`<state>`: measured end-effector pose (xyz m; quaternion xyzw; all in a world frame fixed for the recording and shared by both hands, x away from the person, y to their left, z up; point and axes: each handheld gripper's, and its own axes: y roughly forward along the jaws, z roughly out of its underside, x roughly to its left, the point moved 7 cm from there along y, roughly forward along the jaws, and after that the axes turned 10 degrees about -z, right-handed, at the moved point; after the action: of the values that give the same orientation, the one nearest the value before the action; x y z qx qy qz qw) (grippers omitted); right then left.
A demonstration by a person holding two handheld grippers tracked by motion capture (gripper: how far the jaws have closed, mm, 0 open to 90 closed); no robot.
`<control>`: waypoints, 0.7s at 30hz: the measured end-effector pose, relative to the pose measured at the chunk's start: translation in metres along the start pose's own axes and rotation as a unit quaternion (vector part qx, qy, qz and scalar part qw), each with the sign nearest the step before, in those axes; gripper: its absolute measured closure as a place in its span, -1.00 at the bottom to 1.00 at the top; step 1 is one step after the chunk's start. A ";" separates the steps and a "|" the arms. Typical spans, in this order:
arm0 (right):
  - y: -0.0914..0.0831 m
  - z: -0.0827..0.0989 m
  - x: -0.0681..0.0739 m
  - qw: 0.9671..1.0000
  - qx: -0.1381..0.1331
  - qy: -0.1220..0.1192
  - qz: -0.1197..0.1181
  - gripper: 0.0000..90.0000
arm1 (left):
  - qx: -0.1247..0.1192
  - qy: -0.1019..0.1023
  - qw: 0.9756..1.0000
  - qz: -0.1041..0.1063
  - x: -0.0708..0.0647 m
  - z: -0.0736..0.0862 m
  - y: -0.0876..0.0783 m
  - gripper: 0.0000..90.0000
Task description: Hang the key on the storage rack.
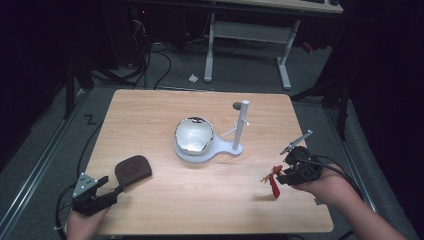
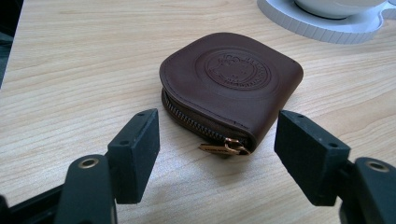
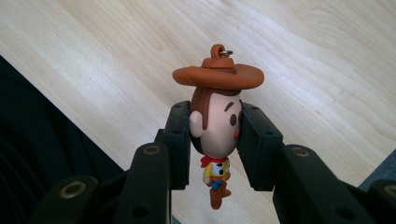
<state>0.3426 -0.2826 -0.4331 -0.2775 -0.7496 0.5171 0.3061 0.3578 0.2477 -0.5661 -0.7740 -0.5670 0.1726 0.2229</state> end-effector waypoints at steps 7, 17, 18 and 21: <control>-0.011 -0.009 0.000 1.000 -0.007 0.002 0.003 0.48 | -0.002 -0.003 1.000 -0.001 0.001 0.000 -0.001 -0.33; -0.025 -0.030 -0.001 1.000 -0.021 -0.001 0.005 0.48 | -0.002 -0.003 1.000 0.002 0.001 0.000 0.000 -0.33; -0.026 -0.031 -0.001 1.000 -0.022 -0.001 0.005 0.48 | -0.002 -0.004 1.000 0.002 0.001 0.000 0.000 -0.32; -0.030 -0.035 0.000 1.000 -0.019 0.005 0.007 0.48 | -0.002 -0.005 1.000 0.002 0.002 0.000 0.000 -0.32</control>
<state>0.3657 -0.2706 -0.3950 -0.2912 -0.7561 0.5033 0.3003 0.3583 0.2495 -0.5656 -0.7747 -0.5671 0.1751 0.2181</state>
